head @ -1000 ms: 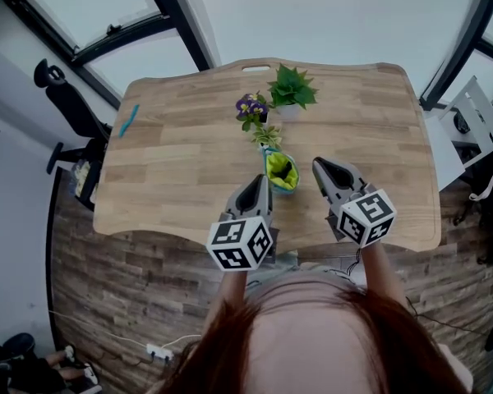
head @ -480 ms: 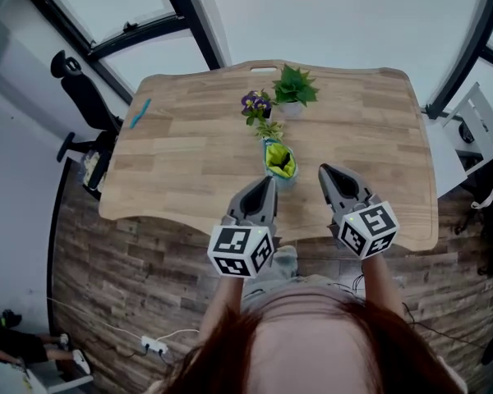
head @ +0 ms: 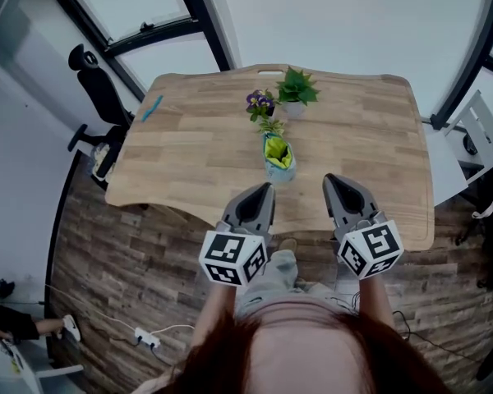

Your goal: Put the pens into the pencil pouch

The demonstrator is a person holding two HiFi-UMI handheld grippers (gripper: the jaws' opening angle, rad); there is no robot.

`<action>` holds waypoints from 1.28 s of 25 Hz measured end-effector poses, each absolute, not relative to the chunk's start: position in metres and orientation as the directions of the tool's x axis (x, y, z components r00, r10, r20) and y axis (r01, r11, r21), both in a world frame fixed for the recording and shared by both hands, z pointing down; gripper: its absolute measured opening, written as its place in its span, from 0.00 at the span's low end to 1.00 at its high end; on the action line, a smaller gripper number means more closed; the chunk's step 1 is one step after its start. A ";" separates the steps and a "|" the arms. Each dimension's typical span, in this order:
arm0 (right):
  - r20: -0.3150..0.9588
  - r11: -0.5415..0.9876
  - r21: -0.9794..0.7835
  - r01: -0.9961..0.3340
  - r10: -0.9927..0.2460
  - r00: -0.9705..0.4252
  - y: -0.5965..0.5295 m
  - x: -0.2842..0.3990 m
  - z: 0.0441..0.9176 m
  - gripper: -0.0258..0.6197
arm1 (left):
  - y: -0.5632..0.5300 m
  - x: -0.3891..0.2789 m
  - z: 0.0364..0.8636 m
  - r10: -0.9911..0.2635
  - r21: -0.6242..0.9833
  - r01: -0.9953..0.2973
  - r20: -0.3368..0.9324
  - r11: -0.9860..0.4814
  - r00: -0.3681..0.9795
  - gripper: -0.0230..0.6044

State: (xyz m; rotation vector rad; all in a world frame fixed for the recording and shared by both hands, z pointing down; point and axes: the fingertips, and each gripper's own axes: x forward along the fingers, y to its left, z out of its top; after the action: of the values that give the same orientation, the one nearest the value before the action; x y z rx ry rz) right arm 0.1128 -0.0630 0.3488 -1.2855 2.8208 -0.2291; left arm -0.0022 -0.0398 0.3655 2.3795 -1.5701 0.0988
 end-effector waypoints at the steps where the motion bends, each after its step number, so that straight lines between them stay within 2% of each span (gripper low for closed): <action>1: 0.026 0.649 -0.154 -0.745 -0.751 -0.660 -0.058 0.115 0.347 0.04 | -0.034 0.000 0.362 -0.890 0.204 -0.908 0.209 -0.365 0.404 0.04; 6: 0.009 0.644 -0.216 -0.734 -0.750 -0.661 -0.034 0.124 0.347 0.04 | -0.007 0.010 0.351 -0.893 0.221 -0.906 0.198 -0.360 0.403 0.04; 17: -0.031 0.600 -0.132 -0.789 -0.798 -0.602 -0.015 0.137 0.329 0.04 | 0.013 0.023 0.336 -0.892 0.183 -0.902 0.164 -0.391 0.420 0.04; 32: 0.014 0.599 -0.053 -0.799 -0.799 -0.601 -0.020 0.089 0.308 0.04 | 0.003 -0.017 0.317 -0.900 0.203 -0.901 0.136 -0.383 0.413 0.04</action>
State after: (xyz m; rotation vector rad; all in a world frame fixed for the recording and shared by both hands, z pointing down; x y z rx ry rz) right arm 0.0892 -0.0203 0.3082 -1.3987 2.7997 -0.0845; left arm -0.0173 0.0035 0.3167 2.4257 -1.5797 0.0039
